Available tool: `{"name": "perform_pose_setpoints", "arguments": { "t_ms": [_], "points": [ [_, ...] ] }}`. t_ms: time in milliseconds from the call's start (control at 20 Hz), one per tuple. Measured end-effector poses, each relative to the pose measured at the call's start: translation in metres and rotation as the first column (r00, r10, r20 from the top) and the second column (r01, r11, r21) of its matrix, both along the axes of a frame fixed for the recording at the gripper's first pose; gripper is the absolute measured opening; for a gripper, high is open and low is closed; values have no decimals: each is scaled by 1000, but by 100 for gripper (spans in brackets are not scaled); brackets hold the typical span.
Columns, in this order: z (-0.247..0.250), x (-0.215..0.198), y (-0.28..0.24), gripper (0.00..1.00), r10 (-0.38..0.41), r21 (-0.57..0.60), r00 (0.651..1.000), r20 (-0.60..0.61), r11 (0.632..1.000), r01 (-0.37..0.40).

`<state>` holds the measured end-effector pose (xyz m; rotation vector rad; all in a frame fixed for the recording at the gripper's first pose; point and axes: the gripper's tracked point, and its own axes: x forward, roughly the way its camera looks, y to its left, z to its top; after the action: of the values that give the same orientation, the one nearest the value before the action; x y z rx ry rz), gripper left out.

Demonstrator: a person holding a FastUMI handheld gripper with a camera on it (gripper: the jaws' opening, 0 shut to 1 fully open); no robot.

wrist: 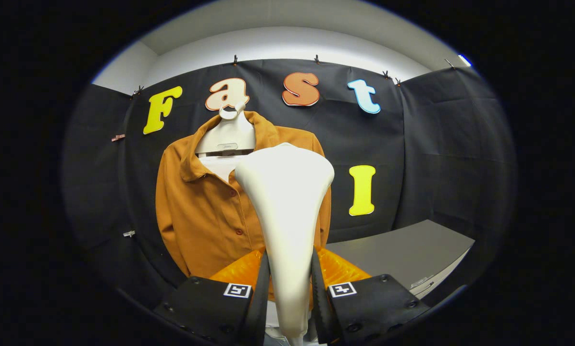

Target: Iron the clothes twice with a garment steamer, once on the left side and once on the right side.

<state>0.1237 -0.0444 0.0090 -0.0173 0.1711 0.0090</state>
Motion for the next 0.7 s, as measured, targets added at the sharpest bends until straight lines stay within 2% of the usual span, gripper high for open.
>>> {"name": "perform_pose_setpoints", "arguments": {
  "t_ms": [700],
  "points": [
    [-5,-7,2,44,-7,-6,1000,-13,1000,7]
  ]
}}
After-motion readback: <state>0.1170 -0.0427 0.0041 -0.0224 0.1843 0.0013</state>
